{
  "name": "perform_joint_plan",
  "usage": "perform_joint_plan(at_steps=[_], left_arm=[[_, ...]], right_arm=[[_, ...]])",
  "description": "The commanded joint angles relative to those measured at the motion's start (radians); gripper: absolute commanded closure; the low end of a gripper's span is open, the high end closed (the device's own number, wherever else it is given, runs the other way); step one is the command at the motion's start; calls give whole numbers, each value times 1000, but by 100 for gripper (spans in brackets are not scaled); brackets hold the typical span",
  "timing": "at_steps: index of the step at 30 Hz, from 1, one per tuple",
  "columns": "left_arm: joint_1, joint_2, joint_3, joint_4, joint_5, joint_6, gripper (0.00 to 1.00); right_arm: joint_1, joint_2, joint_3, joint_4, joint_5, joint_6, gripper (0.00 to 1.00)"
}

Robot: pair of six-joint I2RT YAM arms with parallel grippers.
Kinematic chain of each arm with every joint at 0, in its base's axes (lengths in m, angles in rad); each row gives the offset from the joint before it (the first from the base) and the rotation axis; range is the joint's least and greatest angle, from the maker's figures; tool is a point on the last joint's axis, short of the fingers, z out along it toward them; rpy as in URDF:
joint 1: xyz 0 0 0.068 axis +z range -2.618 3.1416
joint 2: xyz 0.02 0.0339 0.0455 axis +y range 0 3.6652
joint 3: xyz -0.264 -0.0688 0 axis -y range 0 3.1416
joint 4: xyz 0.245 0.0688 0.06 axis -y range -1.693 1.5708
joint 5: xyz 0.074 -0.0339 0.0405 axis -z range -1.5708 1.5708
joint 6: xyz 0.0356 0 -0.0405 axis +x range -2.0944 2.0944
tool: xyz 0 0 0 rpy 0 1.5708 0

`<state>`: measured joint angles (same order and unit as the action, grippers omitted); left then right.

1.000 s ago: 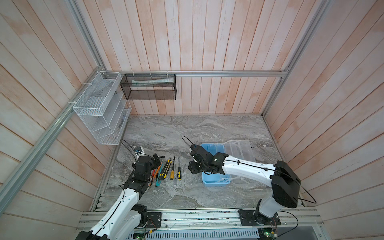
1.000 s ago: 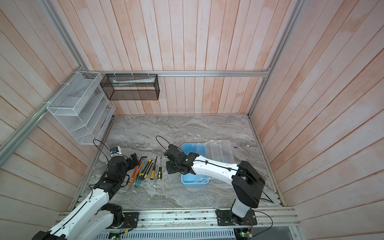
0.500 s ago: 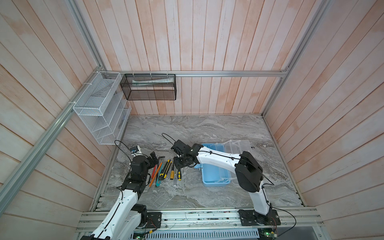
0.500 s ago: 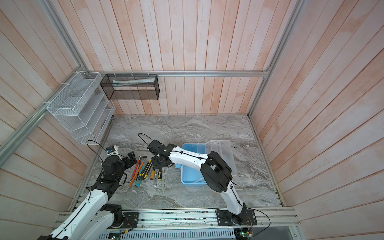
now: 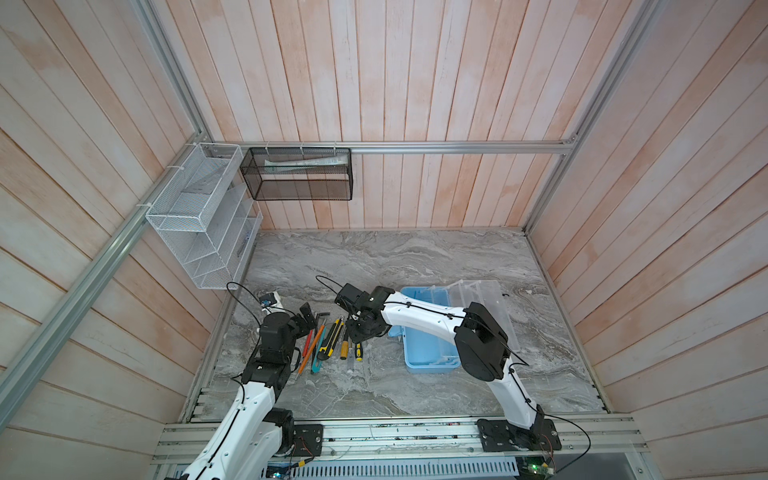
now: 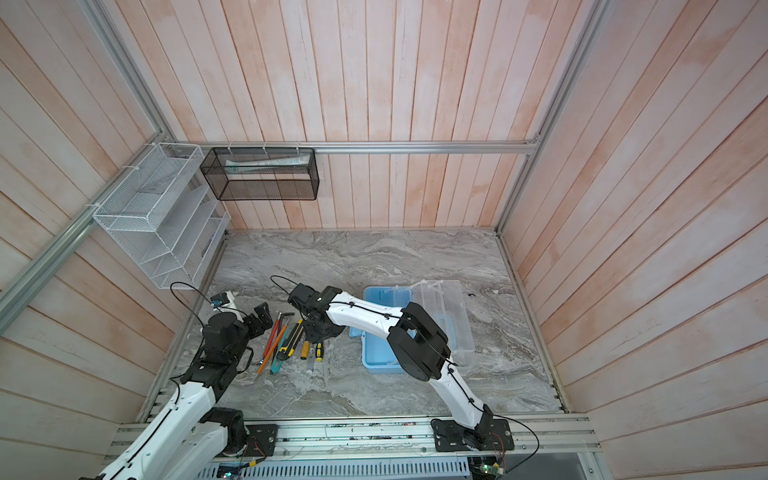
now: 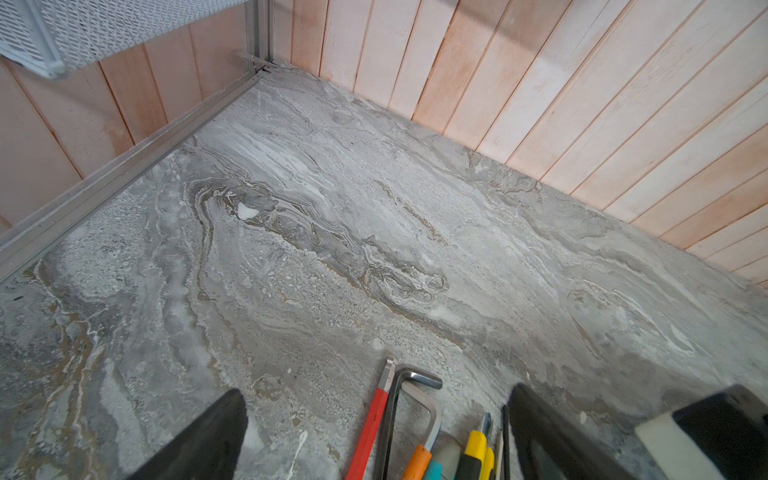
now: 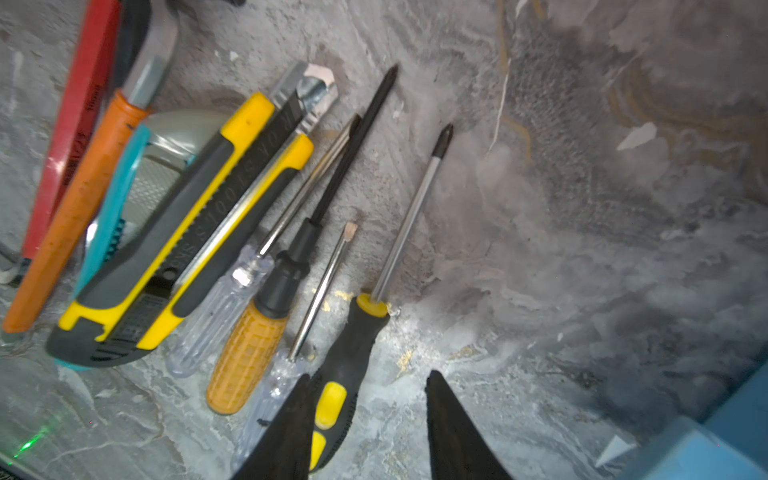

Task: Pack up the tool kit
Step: 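Move the right gripper over the tools beside the box while the left withdraws, then grasp the black-and-yellow screwdriver handle with the right gripper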

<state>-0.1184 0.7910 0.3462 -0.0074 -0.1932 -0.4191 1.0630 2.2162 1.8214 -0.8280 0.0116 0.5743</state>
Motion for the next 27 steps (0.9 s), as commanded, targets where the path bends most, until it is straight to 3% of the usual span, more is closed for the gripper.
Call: perform_joint_plan(at_steps=[1,18,27], left_arm=[[4,11,-6,9,9,5,0],[5,1,-11,11,12,8,0],[5,-9,-14,9,7,5,0]], right_arm=[[18,-10,-23,-9,12,23,57],[48,49,14,-43,60,67,58],[41,4,-43,-77,136,53,67]])
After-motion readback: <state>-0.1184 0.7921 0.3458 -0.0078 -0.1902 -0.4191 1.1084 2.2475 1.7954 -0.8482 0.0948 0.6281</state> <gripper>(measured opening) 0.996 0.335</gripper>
